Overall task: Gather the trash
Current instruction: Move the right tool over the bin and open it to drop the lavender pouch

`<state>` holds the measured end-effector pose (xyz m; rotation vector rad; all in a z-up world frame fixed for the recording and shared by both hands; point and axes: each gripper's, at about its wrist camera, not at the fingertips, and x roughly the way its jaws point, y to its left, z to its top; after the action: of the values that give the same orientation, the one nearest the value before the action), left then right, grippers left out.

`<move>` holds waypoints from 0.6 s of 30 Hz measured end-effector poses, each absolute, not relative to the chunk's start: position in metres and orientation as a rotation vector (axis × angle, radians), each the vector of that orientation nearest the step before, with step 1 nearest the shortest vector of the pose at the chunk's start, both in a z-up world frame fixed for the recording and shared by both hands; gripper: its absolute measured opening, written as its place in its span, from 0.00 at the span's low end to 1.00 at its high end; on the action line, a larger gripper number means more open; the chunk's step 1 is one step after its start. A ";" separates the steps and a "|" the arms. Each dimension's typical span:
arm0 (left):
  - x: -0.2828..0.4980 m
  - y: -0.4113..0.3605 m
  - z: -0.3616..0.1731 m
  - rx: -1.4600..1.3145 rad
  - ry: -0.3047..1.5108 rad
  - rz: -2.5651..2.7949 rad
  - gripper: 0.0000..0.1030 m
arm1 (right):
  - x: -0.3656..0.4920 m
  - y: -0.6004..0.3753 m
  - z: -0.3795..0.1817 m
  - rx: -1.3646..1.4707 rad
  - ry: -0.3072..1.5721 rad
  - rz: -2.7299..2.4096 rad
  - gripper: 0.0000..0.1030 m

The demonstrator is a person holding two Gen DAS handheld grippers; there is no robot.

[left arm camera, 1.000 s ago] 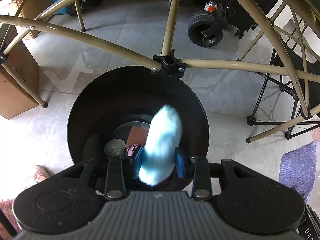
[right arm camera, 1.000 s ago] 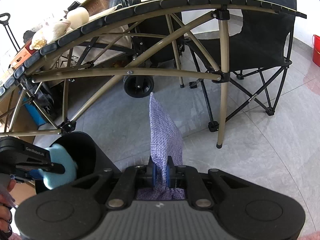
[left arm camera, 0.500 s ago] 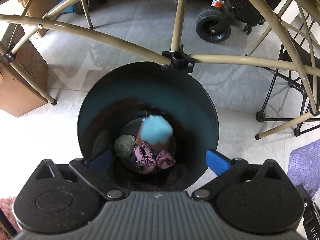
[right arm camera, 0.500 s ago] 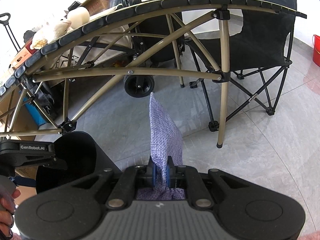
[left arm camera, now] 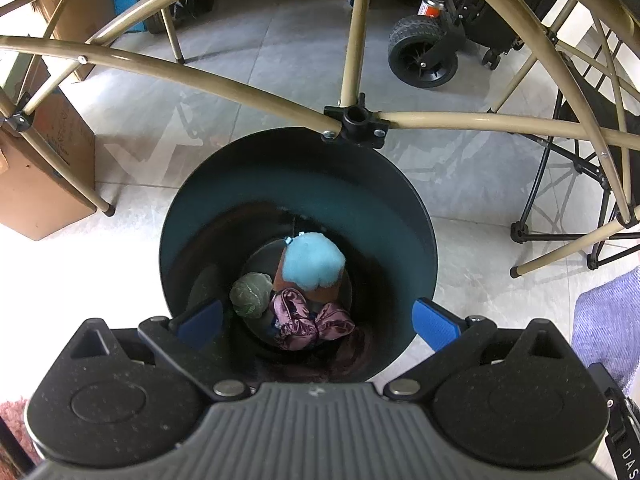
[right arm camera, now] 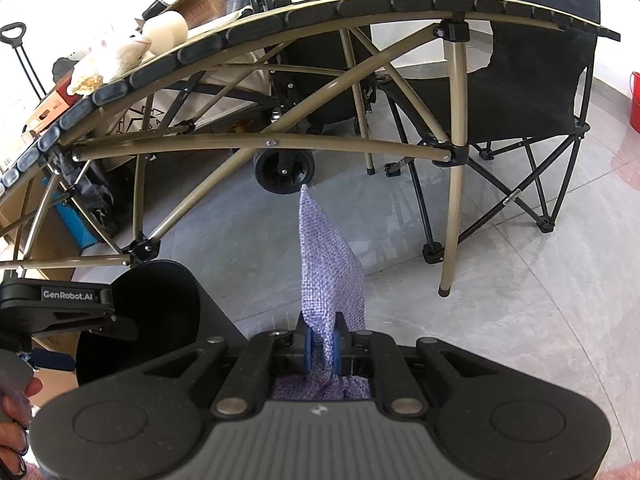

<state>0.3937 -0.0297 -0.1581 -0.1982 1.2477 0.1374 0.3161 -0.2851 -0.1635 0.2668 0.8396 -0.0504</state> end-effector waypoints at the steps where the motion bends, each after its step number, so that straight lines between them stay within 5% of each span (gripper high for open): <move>1: 0.393 -0.028 -0.158 -0.199 1.247 0.138 1.00 | 0.317 -0.283 -0.163 0.265 0.839 -0.046 0.09; 18: 0.375 0.014 -0.137 -0.221 1.200 0.149 1.00 | 0.326 -0.238 -0.155 0.208 0.838 0.039 0.09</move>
<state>0.3753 0.0136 -0.1372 -0.2207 1.2004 0.1495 0.3265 -0.2383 -0.1551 0.2083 0.8376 0.0386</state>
